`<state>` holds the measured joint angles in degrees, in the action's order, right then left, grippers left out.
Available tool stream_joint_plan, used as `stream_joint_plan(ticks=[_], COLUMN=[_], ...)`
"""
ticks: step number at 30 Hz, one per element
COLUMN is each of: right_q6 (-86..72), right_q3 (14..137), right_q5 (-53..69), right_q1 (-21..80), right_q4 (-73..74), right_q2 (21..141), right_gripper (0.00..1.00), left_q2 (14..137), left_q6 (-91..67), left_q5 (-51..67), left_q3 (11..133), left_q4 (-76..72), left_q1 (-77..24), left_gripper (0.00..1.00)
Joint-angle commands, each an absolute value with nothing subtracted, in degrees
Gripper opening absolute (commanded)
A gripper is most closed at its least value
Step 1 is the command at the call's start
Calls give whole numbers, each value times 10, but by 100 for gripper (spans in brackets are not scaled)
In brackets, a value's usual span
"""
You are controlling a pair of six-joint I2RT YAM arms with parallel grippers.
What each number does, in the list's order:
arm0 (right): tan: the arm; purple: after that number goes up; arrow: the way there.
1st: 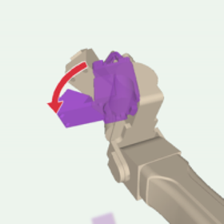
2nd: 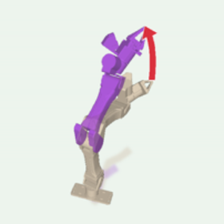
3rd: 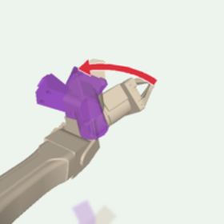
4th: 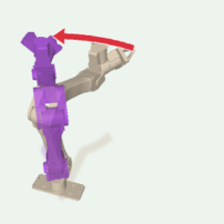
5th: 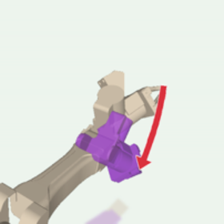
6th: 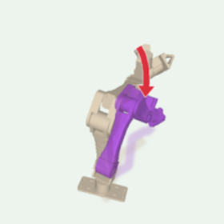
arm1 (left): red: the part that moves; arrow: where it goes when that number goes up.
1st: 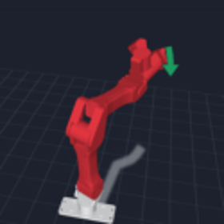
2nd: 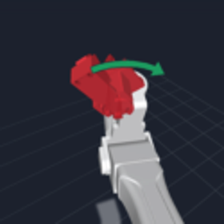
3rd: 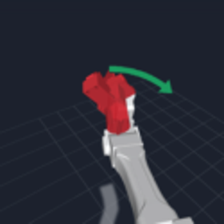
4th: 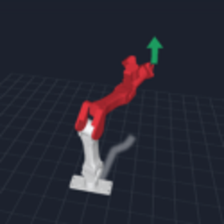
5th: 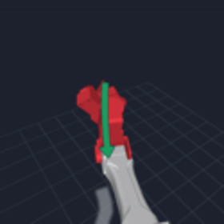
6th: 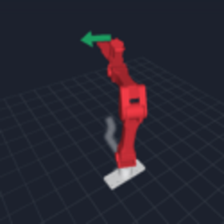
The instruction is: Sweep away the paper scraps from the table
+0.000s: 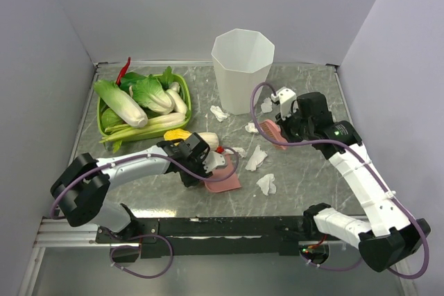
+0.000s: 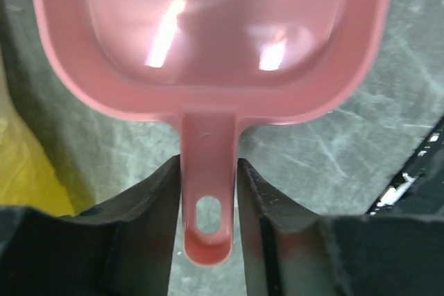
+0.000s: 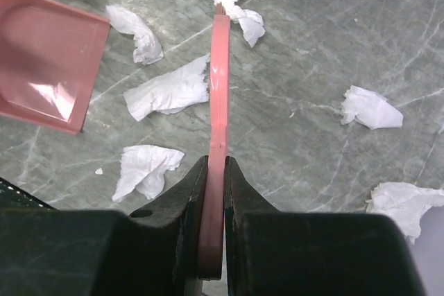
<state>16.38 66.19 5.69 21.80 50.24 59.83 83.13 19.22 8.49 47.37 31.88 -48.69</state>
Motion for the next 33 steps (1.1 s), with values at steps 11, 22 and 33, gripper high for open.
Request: stream_joint_plan(ticks=[11,22,33], right_q6=[189,244,239], right_q3=[657,683,697], right_q5=[16,-41,-53], right_q1=[212,211,212], right_q4=[457,353,304], right_q2=[627,734,814], right_gripper=[0,0,0], left_q2=[831,819,827], left_q6=[176,186,165], left_q5=[62,74,48], left_q3=[468,506,545], left_q4=[350,413,475], left_q1=[-489,-489,-489], left_gripper=[45,6,1])
